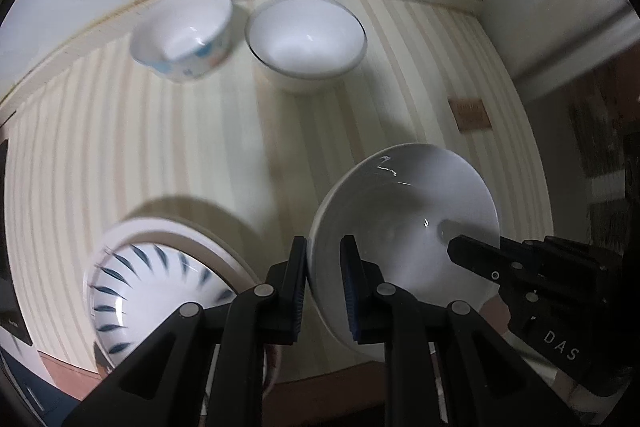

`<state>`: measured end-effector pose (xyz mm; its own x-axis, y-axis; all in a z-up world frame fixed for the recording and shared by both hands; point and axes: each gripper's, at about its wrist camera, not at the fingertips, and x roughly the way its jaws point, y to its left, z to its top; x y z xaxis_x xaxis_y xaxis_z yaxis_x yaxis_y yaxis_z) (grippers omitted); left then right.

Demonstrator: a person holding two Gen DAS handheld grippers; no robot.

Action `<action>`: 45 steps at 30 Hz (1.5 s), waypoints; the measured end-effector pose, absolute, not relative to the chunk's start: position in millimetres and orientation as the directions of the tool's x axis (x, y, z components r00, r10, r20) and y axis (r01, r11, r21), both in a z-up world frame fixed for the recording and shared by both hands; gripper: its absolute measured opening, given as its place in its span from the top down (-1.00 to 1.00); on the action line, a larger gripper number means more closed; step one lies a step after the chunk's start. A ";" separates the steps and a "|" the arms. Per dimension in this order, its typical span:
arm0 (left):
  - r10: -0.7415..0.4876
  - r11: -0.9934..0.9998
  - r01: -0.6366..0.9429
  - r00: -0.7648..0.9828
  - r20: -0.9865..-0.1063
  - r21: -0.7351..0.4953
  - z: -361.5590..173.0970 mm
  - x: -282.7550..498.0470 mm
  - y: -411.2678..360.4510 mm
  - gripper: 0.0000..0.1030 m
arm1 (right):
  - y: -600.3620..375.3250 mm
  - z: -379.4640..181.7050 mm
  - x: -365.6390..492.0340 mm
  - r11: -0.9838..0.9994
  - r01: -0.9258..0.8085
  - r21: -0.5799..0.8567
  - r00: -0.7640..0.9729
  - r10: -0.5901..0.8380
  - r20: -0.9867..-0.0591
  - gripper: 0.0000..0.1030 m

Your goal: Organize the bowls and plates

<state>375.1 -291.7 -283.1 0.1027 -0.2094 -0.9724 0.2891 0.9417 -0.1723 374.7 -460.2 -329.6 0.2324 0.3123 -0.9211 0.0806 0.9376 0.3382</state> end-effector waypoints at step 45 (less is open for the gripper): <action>-0.153 0.977 0.172 0.173 -0.973 -0.123 -266.8 446.0 -293.5 0.49 | -523.3 -342.6 413.3 0.901 0.117 0.418 0.201 0.391 -0.898 0.36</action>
